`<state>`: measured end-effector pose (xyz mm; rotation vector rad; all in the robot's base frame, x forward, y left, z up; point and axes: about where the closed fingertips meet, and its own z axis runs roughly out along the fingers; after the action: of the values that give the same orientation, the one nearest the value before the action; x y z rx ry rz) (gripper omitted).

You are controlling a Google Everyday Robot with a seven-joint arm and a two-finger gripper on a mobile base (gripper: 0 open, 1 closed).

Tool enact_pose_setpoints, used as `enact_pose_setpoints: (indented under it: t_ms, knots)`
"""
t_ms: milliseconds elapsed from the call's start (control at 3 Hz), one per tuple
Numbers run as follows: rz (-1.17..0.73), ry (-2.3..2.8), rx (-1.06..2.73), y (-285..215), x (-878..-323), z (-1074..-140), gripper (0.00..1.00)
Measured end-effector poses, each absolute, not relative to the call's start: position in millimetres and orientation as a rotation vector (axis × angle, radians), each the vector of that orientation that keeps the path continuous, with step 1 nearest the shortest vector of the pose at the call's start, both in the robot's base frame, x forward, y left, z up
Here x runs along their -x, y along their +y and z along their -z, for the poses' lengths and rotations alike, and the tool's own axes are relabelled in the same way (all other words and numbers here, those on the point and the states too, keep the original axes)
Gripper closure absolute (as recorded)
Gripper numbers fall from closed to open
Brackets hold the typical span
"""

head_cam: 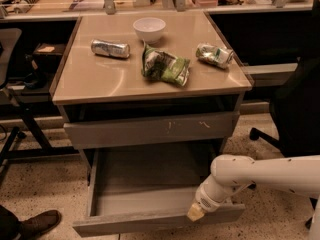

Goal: Open middle drawer

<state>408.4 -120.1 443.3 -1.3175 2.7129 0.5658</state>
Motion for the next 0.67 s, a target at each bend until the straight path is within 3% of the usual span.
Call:
enact_pose_setpoints:
  t_ms: [667]
  knots:
    - [-0.542, 2.747, 1.309, -126.4, -396.7, -445.2, 1.0]
